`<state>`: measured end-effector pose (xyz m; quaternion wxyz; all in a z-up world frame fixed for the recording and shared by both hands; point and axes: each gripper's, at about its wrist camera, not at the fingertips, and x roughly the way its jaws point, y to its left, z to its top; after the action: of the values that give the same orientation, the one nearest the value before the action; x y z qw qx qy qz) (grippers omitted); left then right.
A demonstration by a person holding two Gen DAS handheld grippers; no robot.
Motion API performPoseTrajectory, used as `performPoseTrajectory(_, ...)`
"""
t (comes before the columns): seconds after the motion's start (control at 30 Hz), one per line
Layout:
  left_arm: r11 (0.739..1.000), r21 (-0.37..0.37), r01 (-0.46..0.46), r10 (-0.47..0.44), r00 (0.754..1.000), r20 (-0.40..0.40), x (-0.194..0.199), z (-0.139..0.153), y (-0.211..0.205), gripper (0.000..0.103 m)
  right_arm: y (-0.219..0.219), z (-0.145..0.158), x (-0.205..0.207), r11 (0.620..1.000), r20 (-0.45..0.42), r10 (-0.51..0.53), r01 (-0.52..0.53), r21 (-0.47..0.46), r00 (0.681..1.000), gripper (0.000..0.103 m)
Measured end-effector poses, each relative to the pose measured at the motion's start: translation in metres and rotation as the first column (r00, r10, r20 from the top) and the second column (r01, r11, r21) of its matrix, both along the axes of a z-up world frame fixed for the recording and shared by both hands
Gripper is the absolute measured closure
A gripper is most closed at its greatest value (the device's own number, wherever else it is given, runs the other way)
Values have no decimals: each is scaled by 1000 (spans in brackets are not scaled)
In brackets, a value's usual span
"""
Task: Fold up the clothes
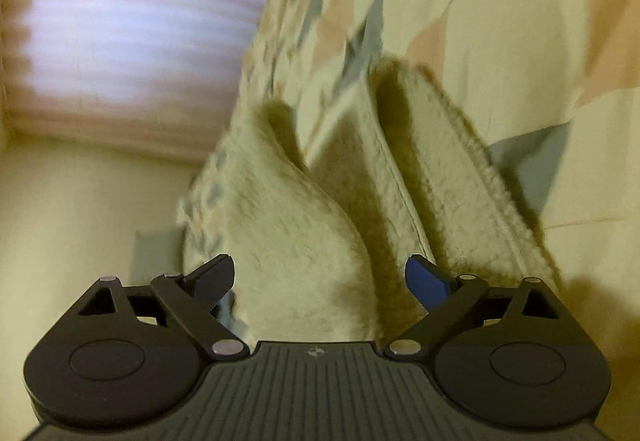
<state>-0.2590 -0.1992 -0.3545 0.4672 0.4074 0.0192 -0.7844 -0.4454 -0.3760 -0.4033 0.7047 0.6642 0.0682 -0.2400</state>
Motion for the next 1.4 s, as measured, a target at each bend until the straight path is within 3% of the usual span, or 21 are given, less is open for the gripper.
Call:
performPoseTrajectory(0.07, 1000, -1, -1, 1, 1000, -13, 2, 2, -1, 85, -8, -7, 17, 999, -3, 44, -44, 7, 999, 10)
performPoseTrajectory(0.1, 1000, 0, 0, 0, 1000, -16, 0, 1, -1, 85, -11, -8, 24, 998, -7, 54, -54, 9, 998, 19)
performPoseTrajectory(0.17, 1000, -5, 5, -5, 1000, -13, -3, 1, -2, 84, -17, -6, 38, 996, 3, 93, -93, -2, 996, 55)
performPoseTrajectory(0.2, 1000, -14, 12, -12, 1000, 1, -5, 3, -1, 84, -19, -3, 44, 994, 4, 112, -112, -12, 994, 88)
performPoseTrajectory(0.3, 998, -12, 62, -62, 998, -18, -1, 22, 4, 78, -15, 25, 44, 984, -121, 105, -121, -131, 987, 89)
performPoseTrajectory(0.43, 995, 8, 100, -97, 981, -167, 35, 66, 1, 73, -11, 47, 22, 982, -224, 26, -68, -179, 974, 90)
performPoseTrajectory(0.57, 999, 4, -41, 41, 976, -214, 80, 86, -46, 74, -12, 43, 0, 990, -252, -20, -16, -141, 968, 90)
performPoseTrajectory(0.67, 983, -17, -181, 173, 961, -214, 104, 87, -103, 80, -7, 36, -1, 990, -264, -16, -23, -142, 964, 90)
performPoseTrajectory(0.77, 967, -8, -256, 251, 951, -181, 116, 74, -156, 87, -4, 40, 2, 982, -287, -23, -33, -188, 958, 90)
performPoseTrajectory(0.9, 960, 85, -265, 273, 956, -107, 114, 31, -195, 92, -2, 58, 2, 967, -314, -58, -26, -255, 948, 90)
performPoseTrajectory(1.03, 977, 73, -200, 203, 978, -36, 95, 2, -197, 94, 5, 69, 2, 951, -366, -75, -45, -307, 927, 91)
performPoseTrajectory(1.1, 984, 62, -168, 169, 985, -18, 87, -5, -197, 94, 4, 55, 4, 956, -437, -78, -57, -287, 896, 91)
performPoseTrajectory(1.13, 986, 63, -156, 157, 987, -12, 85, -7, -196, 94, 1, 44, 5, 965, -465, -68, -60, -255, 882, 89)
performPoseTrajectory(1.2, 988, 67, -137, 137, 991, 2, 80, -10, -195, 95, -7, 23, -1, 988, -433, -53, -16, -154, 900, 81)
performPoseTrajectory(1.3, 990, 71, -123, 123, 992, 3, 78, -13, -194, 95, -24, 35, -4, 975, -407, -124, 35, -221, 905, 50)
performPoseTrajectory(1.33, 990, 72, -121, 121, 993, 0, 78, -14, -194, 95, -32, 39, -4, 969, -410, -141, 41, -244, 901, 44)
performPoseTrajectory(1.4, 990, 74, -119, 120, 993, -4, 79, -13, -194, 95, -56, 44, -2, 961, -385, -173, 70, -268, 907, 44)
